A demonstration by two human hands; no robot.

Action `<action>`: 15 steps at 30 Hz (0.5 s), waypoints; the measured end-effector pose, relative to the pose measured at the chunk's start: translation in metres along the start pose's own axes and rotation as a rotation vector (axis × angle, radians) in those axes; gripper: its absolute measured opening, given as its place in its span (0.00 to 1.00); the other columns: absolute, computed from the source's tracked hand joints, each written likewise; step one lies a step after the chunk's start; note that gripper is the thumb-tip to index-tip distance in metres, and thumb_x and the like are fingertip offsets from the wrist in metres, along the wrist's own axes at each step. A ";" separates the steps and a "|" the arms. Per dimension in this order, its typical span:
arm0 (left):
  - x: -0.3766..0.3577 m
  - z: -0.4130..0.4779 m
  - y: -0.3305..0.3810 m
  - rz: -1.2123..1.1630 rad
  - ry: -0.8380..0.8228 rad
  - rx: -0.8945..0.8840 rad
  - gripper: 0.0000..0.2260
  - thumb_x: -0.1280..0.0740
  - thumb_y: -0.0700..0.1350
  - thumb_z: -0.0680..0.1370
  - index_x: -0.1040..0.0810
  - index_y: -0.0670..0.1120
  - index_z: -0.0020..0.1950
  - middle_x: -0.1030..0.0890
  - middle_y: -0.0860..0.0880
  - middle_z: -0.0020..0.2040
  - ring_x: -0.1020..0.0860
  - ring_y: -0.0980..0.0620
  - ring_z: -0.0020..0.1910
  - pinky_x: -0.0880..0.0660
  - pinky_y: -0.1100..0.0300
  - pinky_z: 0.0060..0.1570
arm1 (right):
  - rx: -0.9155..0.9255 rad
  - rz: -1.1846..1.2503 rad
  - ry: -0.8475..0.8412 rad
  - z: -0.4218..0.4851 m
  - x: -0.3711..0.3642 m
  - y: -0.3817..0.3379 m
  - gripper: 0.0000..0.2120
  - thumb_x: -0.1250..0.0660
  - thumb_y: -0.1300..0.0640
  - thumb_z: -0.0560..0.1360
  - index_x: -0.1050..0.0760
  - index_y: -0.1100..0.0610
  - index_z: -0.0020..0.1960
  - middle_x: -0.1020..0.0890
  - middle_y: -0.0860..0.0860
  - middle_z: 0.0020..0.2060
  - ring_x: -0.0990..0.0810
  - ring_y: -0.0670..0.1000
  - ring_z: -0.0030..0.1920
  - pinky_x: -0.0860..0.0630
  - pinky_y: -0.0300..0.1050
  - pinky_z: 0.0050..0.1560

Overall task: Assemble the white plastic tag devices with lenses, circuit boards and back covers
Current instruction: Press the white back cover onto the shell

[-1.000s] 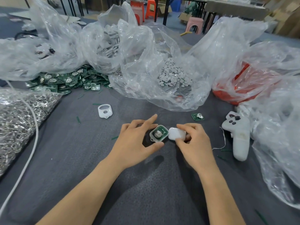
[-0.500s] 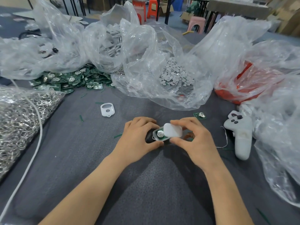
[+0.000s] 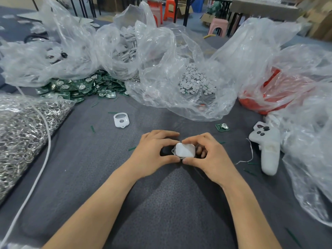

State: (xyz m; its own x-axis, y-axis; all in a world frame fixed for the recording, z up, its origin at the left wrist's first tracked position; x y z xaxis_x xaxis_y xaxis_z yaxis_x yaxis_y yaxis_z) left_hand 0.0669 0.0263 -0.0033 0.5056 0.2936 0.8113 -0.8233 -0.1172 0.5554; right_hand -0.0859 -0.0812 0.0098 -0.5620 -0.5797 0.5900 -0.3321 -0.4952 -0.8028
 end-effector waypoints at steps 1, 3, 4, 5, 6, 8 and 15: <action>0.000 0.000 -0.001 0.004 -0.007 -0.002 0.20 0.28 0.55 0.72 0.22 0.56 0.64 0.30 0.61 0.69 0.37 0.58 0.70 0.46 0.59 0.67 | 0.002 -0.001 -0.006 0.000 0.000 0.000 0.21 0.19 0.60 0.62 0.20 0.44 0.50 0.26 0.46 0.45 0.28 0.38 0.36 0.32 0.28 0.41; 0.000 0.000 -0.001 0.005 -0.010 -0.002 0.20 0.28 0.56 0.72 0.22 0.57 0.64 0.31 0.61 0.69 0.38 0.58 0.70 0.46 0.58 0.68 | 0.001 0.011 -0.022 0.000 0.000 -0.001 0.21 0.20 0.60 0.62 0.20 0.44 0.50 0.26 0.46 0.45 0.29 0.39 0.36 0.32 0.27 0.41; 0.000 0.000 -0.001 0.000 -0.003 -0.002 0.21 0.28 0.56 0.72 0.23 0.57 0.64 0.31 0.61 0.69 0.38 0.58 0.70 0.46 0.58 0.68 | -0.002 0.017 -0.035 0.001 0.001 -0.002 0.21 0.19 0.60 0.62 0.19 0.44 0.50 0.26 0.47 0.45 0.30 0.39 0.35 0.32 0.27 0.41; -0.001 0.000 -0.001 -0.007 0.011 -0.003 0.21 0.28 0.57 0.72 0.23 0.56 0.64 0.30 0.61 0.69 0.37 0.58 0.70 0.45 0.58 0.68 | -0.007 0.019 -0.049 0.002 0.002 -0.002 0.21 0.19 0.60 0.62 0.19 0.45 0.50 0.26 0.47 0.45 0.31 0.39 0.34 0.32 0.28 0.41; -0.002 -0.001 -0.001 -0.013 0.028 -0.003 0.22 0.29 0.57 0.72 0.23 0.56 0.65 0.30 0.61 0.69 0.36 0.58 0.70 0.44 0.58 0.67 | -0.011 0.015 -0.060 0.004 0.003 -0.002 0.21 0.19 0.60 0.61 0.19 0.46 0.50 0.27 0.48 0.45 0.31 0.40 0.34 0.32 0.28 0.40; -0.003 -0.001 -0.001 -0.018 0.059 -0.007 0.21 0.29 0.57 0.72 0.23 0.55 0.64 0.28 0.60 0.67 0.34 0.58 0.68 0.42 0.57 0.67 | -0.015 0.006 -0.075 0.005 0.004 -0.002 0.21 0.19 0.60 0.61 0.19 0.46 0.50 0.27 0.48 0.45 0.31 0.40 0.34 0.32 0.29 0.40; -0.005 0.000 -0.001 -0.002 0.068 -0.014 0.18 0.29 0.56 0.73 0.21 0.54 0.61 0.25 0.59 0.64 0.31 0.57 0.67 0.39 0.52 0.67 | -0.027 0.050 -0.100 0.004 0.006 0.001 0.17 0.23 0.58 0.67 0.19 0.45 0.53 0.23 0.44 0.44 0.29 0.40 0.36 0.32 0.30 0.41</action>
State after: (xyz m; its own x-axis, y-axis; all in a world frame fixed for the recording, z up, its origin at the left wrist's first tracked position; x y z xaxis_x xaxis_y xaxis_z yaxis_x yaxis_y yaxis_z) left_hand 0.0656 0.0254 -0.0078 0.4890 0.3580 0.7954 -0.8260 -0.1031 0.5542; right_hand -0.0872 -0.0877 0.0130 -0.5005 -0.6653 0.5540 -0.3265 -0.4475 -0.8325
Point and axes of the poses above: each hand's wrist, its own z-axis towards the middle knuckle, its own x-axis out of the back of the hand, y = z × x, the point moved 1 cm from there along z, towards the middle knuckle
